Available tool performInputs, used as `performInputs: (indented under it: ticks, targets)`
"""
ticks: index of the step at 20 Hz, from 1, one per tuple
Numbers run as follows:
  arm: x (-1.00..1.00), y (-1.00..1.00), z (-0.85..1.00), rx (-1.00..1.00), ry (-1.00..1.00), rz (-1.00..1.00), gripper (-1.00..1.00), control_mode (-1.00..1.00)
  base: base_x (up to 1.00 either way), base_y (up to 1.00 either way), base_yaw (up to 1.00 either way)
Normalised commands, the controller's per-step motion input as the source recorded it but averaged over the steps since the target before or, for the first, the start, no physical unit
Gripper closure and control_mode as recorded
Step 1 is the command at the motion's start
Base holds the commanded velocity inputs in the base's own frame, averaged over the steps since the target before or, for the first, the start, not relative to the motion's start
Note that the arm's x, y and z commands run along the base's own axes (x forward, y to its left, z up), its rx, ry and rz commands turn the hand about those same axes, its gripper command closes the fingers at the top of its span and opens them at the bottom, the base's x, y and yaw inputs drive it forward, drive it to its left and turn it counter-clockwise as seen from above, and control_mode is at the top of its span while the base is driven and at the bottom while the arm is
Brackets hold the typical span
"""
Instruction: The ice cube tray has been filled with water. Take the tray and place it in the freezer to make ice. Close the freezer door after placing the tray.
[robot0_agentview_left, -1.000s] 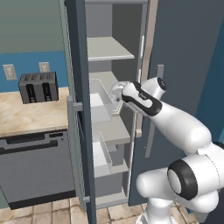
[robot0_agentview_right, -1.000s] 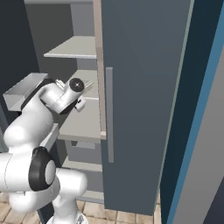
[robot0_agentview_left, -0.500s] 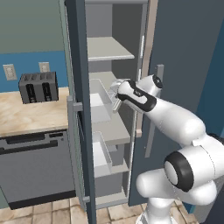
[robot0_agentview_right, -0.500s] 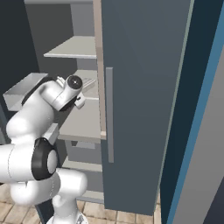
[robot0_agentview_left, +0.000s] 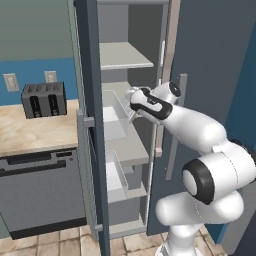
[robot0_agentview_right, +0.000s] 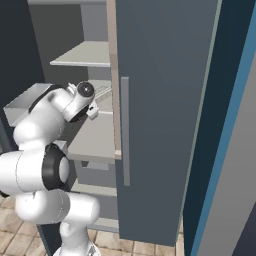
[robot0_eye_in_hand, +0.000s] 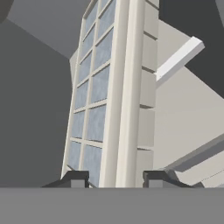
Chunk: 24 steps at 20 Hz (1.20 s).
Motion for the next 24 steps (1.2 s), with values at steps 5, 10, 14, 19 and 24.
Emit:
performInputs:
  ticks: [5,10,14,19,24]
  targets:
    - [0.36,0.00,0.00,0.00,0.00,-0.05,1.00,-1.00,0.00,0.00,0.00]
    - [0.36,0.00,0.00,0.00,0.00,-0.05,1.00,-1.00,0.00,0.00,0.00]
    - [0.39,0.00,0.00,0.00,0.00,-0.04,1.00,-1.00,0.00,0.00,0.00]
    - [0.41,0.04,0.00,0.00,0.00,-0.03,1.00,-1.00,0.00,0.00,0.00]
    - [0.37,0.10,0.00,0.00,0.00,0.00,1.00,-1.00,0.00,0.00,0.00]
